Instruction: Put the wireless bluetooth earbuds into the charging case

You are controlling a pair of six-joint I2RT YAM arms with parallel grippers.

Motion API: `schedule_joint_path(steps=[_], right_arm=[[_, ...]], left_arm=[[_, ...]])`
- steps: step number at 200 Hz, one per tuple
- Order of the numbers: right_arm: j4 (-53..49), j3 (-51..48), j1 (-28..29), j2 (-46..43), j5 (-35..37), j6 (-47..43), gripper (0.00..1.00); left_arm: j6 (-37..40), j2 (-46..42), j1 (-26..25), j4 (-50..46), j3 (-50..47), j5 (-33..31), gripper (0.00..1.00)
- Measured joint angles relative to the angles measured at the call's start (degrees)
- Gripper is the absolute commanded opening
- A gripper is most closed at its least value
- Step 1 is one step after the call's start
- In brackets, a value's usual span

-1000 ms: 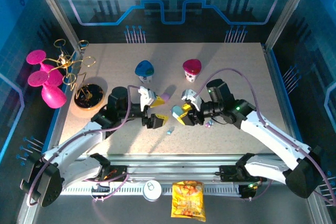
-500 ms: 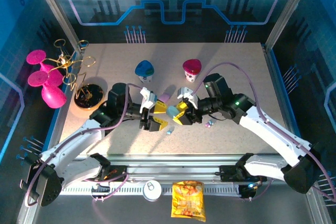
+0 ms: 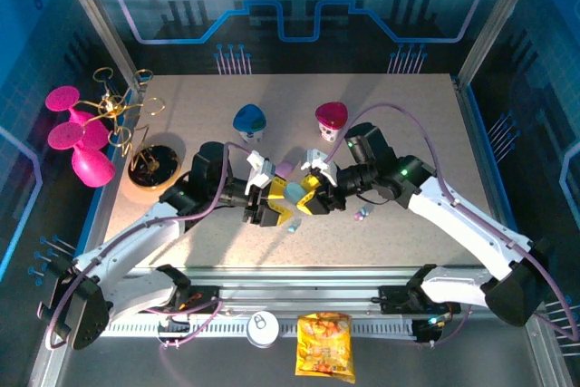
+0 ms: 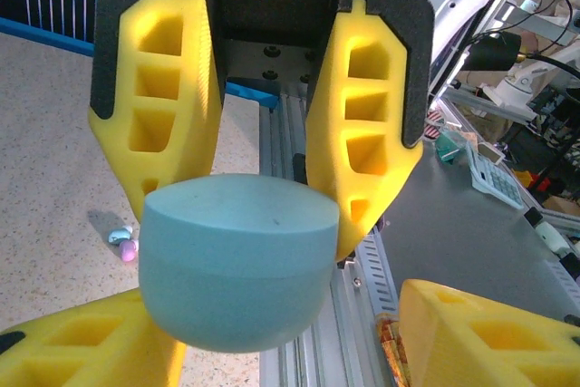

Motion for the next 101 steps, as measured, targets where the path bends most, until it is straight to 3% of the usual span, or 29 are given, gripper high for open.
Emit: schedule_joint_path(steps=[49, 83, 101], right_arm=[[-1.97, 0.26, 0.42, 0.83, -1.40, -0.63, 0.18], [-3.28, 0.26, 0.63, 0.85, -1.42, -1.07, 0.18], [-3.52, 0.26, 0.66, 0.85, -1.49, -1.05, 0.18]], left_arm=[[0.46, 0.00, -0.17, 0.66, 0.02, -0.68, 0.64], [0.50, 0.00, -0.24, 1.07, 0.02, -0.85, 0.50], [0.46, 0.00, -0.22, 1.29, 0.02, -1.07, 0.48]])
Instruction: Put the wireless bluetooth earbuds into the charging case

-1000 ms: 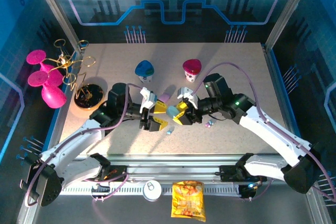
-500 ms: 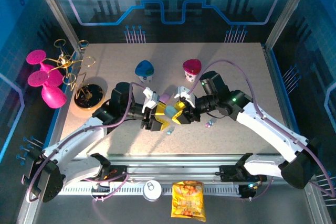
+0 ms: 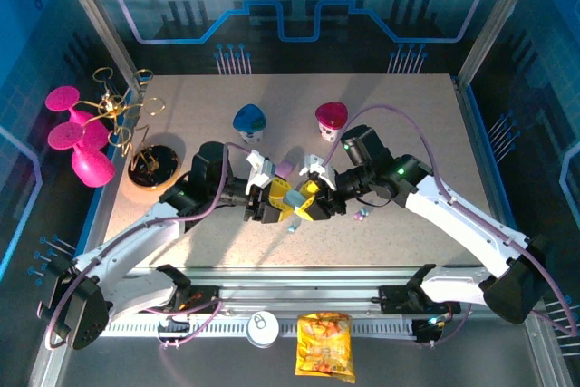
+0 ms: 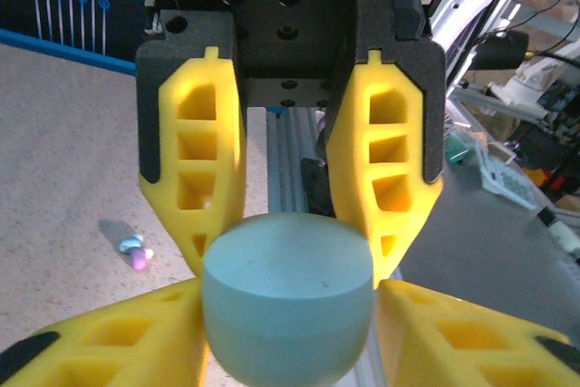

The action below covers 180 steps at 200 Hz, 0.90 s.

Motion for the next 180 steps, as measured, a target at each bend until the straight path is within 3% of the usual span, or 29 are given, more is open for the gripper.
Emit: schedule_joint_path(steps=[32, 117, 157, 180], right_arm=[[0.07, 0.04, 0.02, 0.04, 0.04, 0.09, 0.18], [0.15, 0.61, 0.02, 0.15, 0.02, 0.92, 0.19], [-0.07, 0.61, 0.02, 0.15, -0.17, 1.07, 0.20], [-0.39, 0.61, 0.02, 0.15, -0.13, 1.07, 0.25]], left_arm=[[0.07, 0.00, -0.07, 0.02, 0.00, 0.02, 0.59], [1.27, 0.04, -0.11, -0.85, 0.04, 0.00, 0.52], [1.38, 0.07, -0.09, -1.25, 0.09, -0.04, 0.37], [1.51, 0.07, -0.09, -1.57, 0.09, 0.00, 0.31]])
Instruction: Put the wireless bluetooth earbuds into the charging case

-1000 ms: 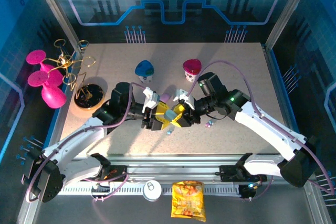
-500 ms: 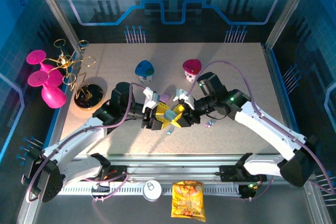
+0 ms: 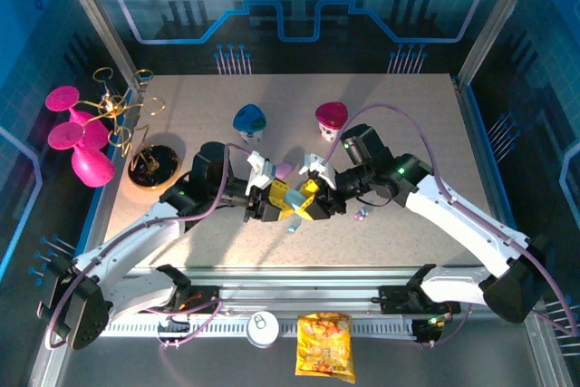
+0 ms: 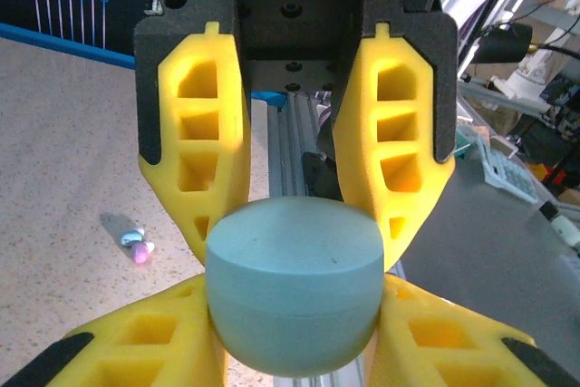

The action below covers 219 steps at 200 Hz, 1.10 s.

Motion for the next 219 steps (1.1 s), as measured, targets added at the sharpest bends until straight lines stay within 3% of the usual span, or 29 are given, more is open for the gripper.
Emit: schedule_joint_path(steps=[23, 55, 94, 138, 219], right_arm=[[0.11, 0.00, 0.00, -0.02, 0.20, 0.24, 0.45], [3.48, -0.83, -0.15, -1.33, 2.62, 2.38, 0.58], [8.13, -2.67, -1.27, -3.98, 4.07, 5.77, 0.61], [11.69, -4.55, -2.71, -5.09, 4.22, 8.52, 0.71], [14.27, -6.97, -5.09, -8.04, 4.28, 9.99, 0.75]], left_arm=[[-0.07, -0.02, 0.00, 0.13, 0.00, -0.04, 0.28], [-0.52, -0.68, 0.00, 2.51, -0.02, -0.74, 0.27], [-1.38, -1.84, 0.04, 5.53, -0.02, -2.62, 0.27], [-1.55, -1.86, 0.04, 7.34, -0.22, -4.20, 0.26], [-1.51, -1.31, 0.04, 8.87, -0.87, -4.13, 0.26]])
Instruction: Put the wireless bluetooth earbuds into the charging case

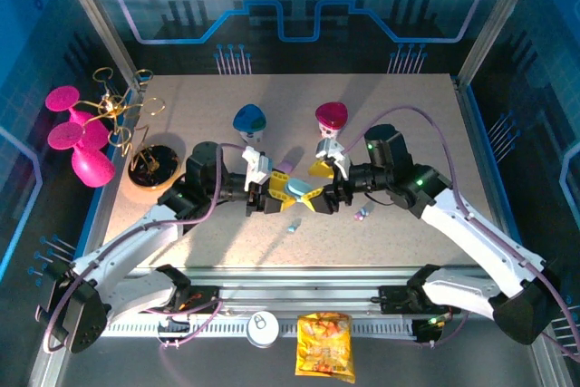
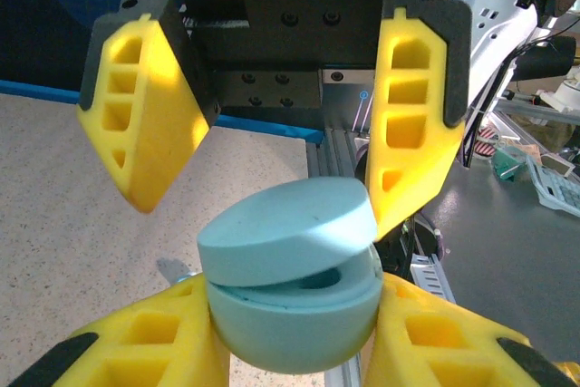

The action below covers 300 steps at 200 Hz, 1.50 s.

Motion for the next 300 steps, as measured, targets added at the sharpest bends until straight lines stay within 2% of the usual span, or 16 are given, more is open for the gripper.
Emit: schedule_joint_path(steps=[62, 86, 102, 133, 158, 206, 230, 267, 300], right_arm=[[2.89, -0.42, -1.92, -0.48, 3.41, 1.60, 0.77], [4.22, -1.40, -2.16, -1.01, 3.23, 2.01, 0.87], [5.38, -2.43, -2.21, -1.95, 2.47, 2.69, 1.00], [10.38, -5.35, -2.64, -5.62, 0.90, 4.33, 1.00], [16.17, -8.41, -5.88, -9.53, 0.22, 8.17, 1.00], [23.85, -12.04, -20.13, -11.17, 2.91, 21.59, 1.00], [27.23, -15.56, -26.43, -10.32, 6.51, 27.34, 1.00], [22.38, -17.59, -28.35, -7.19, 14.10, 31.54, 0.97], [13.11, -18.21, -26.40, -5.09, 21.55, 32.11, 0.92]], left_arm=[[0.15, 0.00, -0.13, -0.13, -0.31, 2.29, 0.26], [0.11, 0.00, -0.13, 0.72, -0.76, 2.19, 0.26], [-0.07, 0.11, -0.13, 2.38, -1.64, 1.68, 0.26], [-0.76, 1.31, -0.13, 7.04, -3.06, -0.48, 0.26], [-1.99, 1.99, -0.04, 11.17, -3.78, -2.23, 0.26], [-3.50, 3.41, 0.98, 17.64, -3.98, -4.44, 0.26], [-3.82, 5.62, 1.53, 20.28, -3.98, -4.81, 0.26], [-5.40, 7.52, 2.51, 24.79, -3.98, -6.19, 0.26], [-6.58, 7.43, 2.58, 29.94, -5.51, -8.20, 0.26]])
